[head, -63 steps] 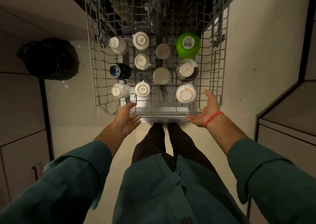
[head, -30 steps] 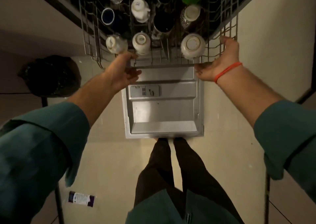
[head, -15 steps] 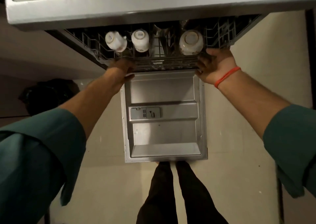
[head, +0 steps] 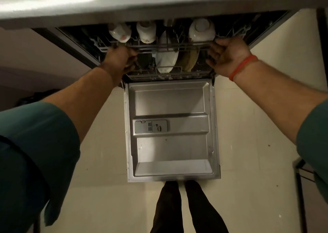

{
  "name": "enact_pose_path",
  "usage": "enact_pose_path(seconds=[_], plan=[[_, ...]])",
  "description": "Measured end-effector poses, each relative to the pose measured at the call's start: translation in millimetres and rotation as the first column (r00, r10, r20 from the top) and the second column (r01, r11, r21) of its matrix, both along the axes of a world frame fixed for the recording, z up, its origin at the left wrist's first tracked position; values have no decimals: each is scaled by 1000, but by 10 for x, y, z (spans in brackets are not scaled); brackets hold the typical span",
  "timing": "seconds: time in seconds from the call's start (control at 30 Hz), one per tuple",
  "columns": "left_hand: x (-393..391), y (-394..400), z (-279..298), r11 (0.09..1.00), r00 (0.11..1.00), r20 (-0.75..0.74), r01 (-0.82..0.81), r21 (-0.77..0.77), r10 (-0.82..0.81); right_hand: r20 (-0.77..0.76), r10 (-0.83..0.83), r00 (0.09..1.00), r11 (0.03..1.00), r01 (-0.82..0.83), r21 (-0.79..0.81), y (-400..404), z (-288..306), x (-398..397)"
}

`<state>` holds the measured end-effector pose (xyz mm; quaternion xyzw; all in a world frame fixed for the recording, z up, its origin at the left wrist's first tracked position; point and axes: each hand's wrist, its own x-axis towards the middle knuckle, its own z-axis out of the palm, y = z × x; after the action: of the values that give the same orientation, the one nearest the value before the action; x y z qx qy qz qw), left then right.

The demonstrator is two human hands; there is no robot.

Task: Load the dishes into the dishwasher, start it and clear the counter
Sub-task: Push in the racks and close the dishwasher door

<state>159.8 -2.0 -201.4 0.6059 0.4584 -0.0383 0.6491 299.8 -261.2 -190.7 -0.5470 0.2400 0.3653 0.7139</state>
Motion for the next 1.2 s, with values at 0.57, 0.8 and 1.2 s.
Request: enact_pose_path(seconds=[0.57, 0.8, 1.2], plan=[[-2898, -1895, -1629, 875, 887, -461, -199, -442, -32, -428, -89, 899, 952, -49, -301, -1196, -1610, -2903], [-3627, -2077, -1638, 881, 860, -493, -127, -456, -131, -524, -2, 852, 937, -181, -299, -1602, -1554, -3794], [-4307, -2756, -1504, 886, 817, -561, -159, -436, -130, -545, 147, 826, 922, -313, -226, -1587, -1637, -4362]])
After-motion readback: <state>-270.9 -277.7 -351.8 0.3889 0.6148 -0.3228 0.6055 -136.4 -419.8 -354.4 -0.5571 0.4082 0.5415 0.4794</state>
